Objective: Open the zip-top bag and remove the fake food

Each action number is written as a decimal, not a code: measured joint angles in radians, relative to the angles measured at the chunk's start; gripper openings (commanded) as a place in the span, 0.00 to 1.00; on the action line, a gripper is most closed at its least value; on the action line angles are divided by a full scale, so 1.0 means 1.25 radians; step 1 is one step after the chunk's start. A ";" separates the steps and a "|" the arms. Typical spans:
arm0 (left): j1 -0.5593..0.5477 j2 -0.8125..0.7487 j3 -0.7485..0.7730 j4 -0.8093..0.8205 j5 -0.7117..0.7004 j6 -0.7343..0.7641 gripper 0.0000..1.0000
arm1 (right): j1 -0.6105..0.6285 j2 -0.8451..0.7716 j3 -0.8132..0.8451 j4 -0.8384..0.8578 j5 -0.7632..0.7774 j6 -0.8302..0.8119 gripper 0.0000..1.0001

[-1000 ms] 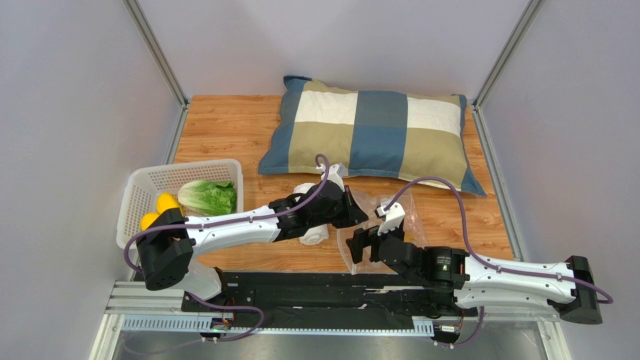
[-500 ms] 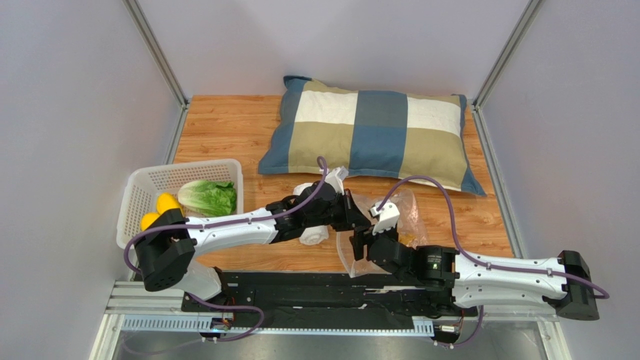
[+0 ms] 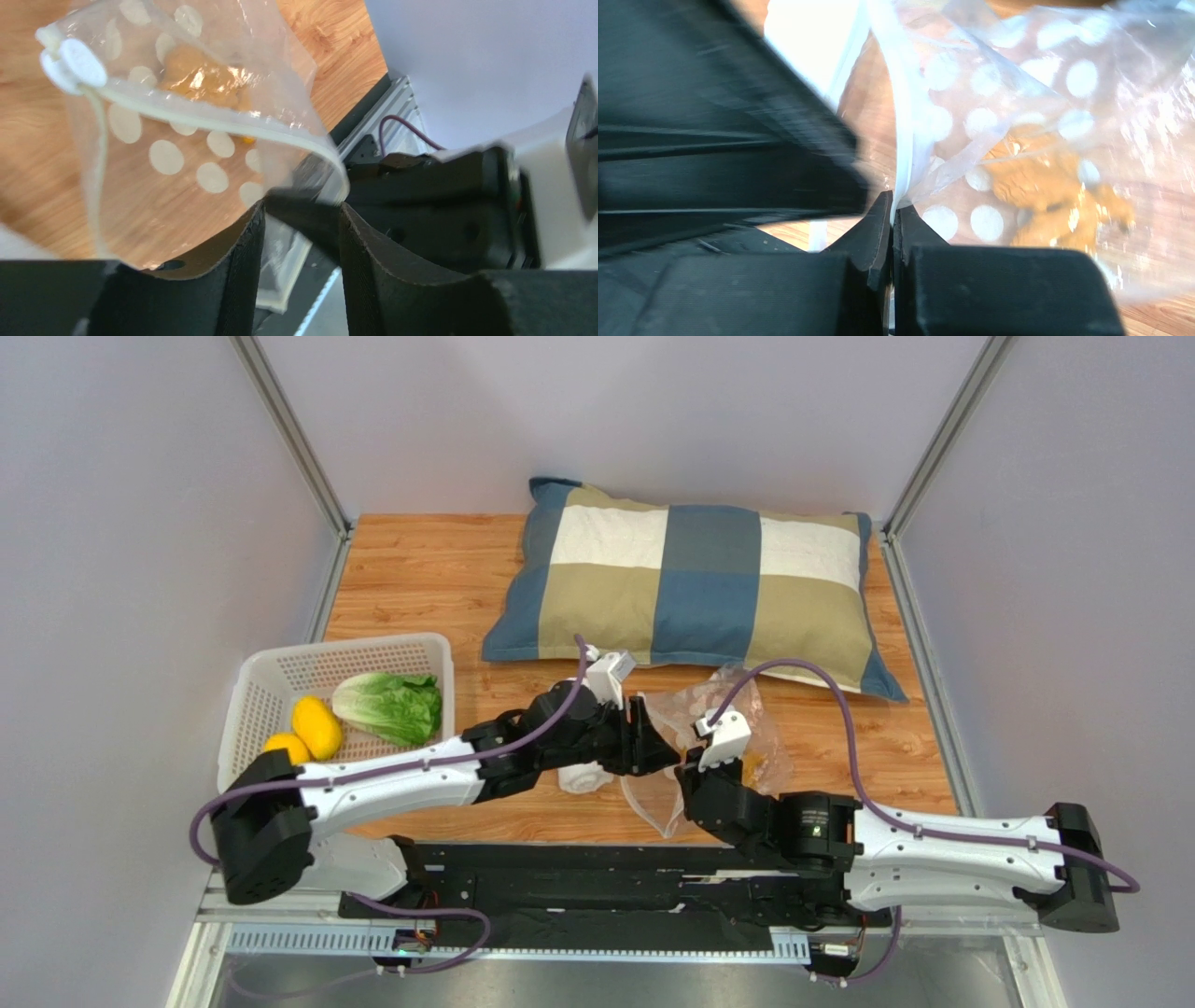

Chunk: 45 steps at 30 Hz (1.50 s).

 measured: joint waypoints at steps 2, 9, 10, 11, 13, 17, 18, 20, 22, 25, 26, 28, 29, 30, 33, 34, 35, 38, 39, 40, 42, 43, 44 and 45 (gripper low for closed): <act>0.000 -0.063 -0.039 -0.013 -0.012 0.036 0.41 | 0.000 -0.028 0.000 -0.006 0.001 0.004 0.00; 0.000 -0.143 -0.090 -0.054 -0.010 0.098 0.27 | 0.000 -0.049 0.022 -0.036 0.000 0.019 0.00; 0.000 -0.128 -0.090 -0.056 -0.007 0.094 0.26 | 0.000 -0.047 0.025 -0.039 0.000 0.021 0.00; 0.000 -0.109 -0.090 -0.056 -0.004 0.088 0.25 | 0.000 -0.042 0.031 -0.042 -0.001 0.024 0.00; 0.007 -0.054 -0.088 -0.055 0.014 0.071 0.26 | 0.000 -0.035 0.041 -0.044 -0.007 0.030 0.00; 0.025 0.069 -0.059 -0.058 0.049 0.051 0.41 | 0.000 -0.030 0.061 -0.049 -0.019 0.052 0.00; 0.029 0.097 -0.049 -0.056 0.056 0.047 0.44 | 0.000 -0.030 0.066 -0.050 -0.023 0.060 0.00; 0.038 0.143 -0.025 -0.046 0.072 0.042 0.50 | 0.000 -0.030 0.074 -0.052 -0.032 0.078 0.00; 0.043 0.173 -0.009 -0.027 0.084 0.043 0.57 | 0.000 -0.030 0.080 -0.054 -0.041 0.096 0.00; 0.047 0.205 0.017 -0.002 0.103 0.046 0.57 | 0.002 -0.025 0.086 -0.054 -0.052 0.127 0.00; 0.046 0.214 0.026 0.006 0.114 0.048 0.58 | 0.004 -0.023 0.087 -0.053 -0.053 0.135 0.00; 0.047 0.237 0.042 0.023 0.135 0.058 0.59 | 0.008 -0.017 0.088 -0.051 -0.049 0.144 0.00; 0.049 0.246 0.043 0.030 0.146 0.059 0.59 | 0.008 -0.016 0.088 -0.049 -0.049 0.144 0.00; 0.050 0.256 0.045 0.033 0.157 0.060 0.60 | 0.009 -0.009 0.091 -0.047 -0.048 0.141 0.00; 0.050 0.289 0.054 0.050 0.191 0.060 0.64 | 0.010 0.031 0.120 -0.049 -0.033 0.119 0.00; 0.050 0.301 0.058 0.054 0.206 0.061 0.65 | 0.010 0.047 0.135 -0.052 -0.023 0.110 0.00; 0.050 0.314 0.064 0.055 0.219 0.063 0.65 | 0.010 0.065 0.154 -0.059 -0.010 0.099 0.00; 0.050 0.350 0.084 0.053 0.249 0.073 0.65 | 0.009 0.075 0.170 -0.071 0.017 0.090 0.00; 0.049 0.360 0.089 0.053 0.256 0.076 0.64 | 0.009 0.073 0.169 -0.075 0.021 0.087 0.00; 0.048 0.368 0.092 0.055 0.263 0.079 0.62 | 0.007 0.070 0.165 -0.072 0.024 0.086 0.00; 0.046 0.381 0.092 0.061 0.276 0.082 0.58 | -0.001 0.057 0.142 -0.061 0.022 0.084 0.00; 0.045 0.386 0.092 0.066 0.281 0.082 0.57 | -0.004 0.051 0.128 -0.058 0.021 0.084 0.00; 0.045 0.391 0.092 0.069 0.286 0.084 0.56 | -0.007 0.047 0.116 -0.057 0.020 0.084 0.00; 0.045 0.396 0.092 0.072 0.290 0.085 0.56 | -0.010 0.045 0.106 -0.056 0.020 0.078 0.00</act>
